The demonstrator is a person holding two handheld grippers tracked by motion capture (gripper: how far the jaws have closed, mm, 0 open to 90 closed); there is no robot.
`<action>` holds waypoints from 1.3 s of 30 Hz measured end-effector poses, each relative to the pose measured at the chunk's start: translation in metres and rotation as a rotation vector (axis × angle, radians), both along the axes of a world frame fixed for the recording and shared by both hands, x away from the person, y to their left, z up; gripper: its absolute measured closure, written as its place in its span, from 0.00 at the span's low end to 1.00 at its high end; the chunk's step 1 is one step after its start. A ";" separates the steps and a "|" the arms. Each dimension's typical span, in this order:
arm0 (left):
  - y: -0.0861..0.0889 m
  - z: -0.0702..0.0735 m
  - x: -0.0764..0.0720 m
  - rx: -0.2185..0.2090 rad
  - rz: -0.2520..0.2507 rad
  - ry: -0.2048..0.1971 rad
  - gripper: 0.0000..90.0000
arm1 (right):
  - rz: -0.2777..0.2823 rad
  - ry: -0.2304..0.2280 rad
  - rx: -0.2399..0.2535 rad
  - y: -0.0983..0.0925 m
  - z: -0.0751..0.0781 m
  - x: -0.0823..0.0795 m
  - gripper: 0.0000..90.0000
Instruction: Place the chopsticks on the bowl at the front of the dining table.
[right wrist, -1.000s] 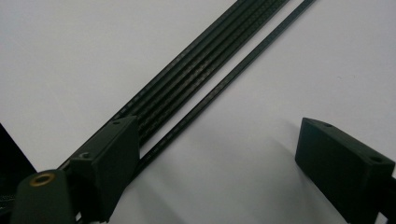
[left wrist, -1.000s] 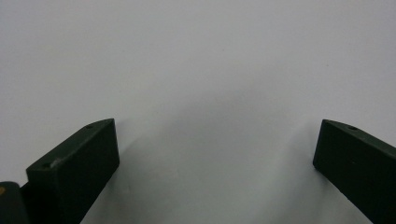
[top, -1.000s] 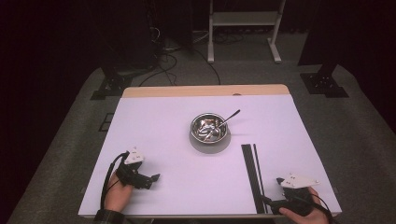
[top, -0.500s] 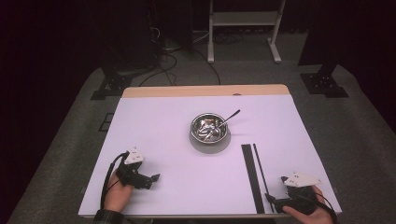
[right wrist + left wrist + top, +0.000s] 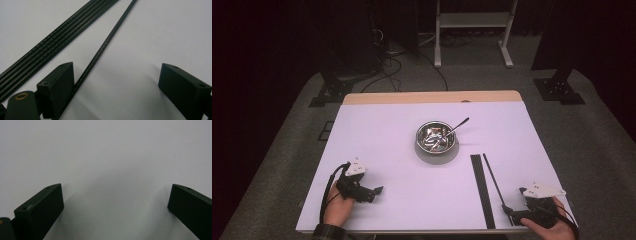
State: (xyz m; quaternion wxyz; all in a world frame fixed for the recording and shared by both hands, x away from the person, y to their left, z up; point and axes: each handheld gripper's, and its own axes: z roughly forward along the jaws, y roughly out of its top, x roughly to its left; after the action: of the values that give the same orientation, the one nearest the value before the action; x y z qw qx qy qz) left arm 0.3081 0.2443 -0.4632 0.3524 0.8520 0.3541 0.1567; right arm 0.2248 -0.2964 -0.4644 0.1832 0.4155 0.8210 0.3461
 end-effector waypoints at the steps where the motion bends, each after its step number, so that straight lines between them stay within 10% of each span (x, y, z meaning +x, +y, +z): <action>1: 0.000 0.000 0.000 0.000 0.000 0.000 0.00 | -0.004 0.000 0.002 -0.001 0.000 0.000 0.13; 39: 0.000 0.000 0.000 0.000 0.000 -0.001 0.00 | -0.050 0.000 0.003 -0.026 0.001 0.017 0.13</action>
State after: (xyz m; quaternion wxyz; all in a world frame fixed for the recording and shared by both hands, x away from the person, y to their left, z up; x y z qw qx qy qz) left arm 0.3080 0.2443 -0.4633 0.3528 0.8518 0.3540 0.1570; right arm 0.2418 -0.3225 -0.4635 0.1911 0.4360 0.8100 0.3425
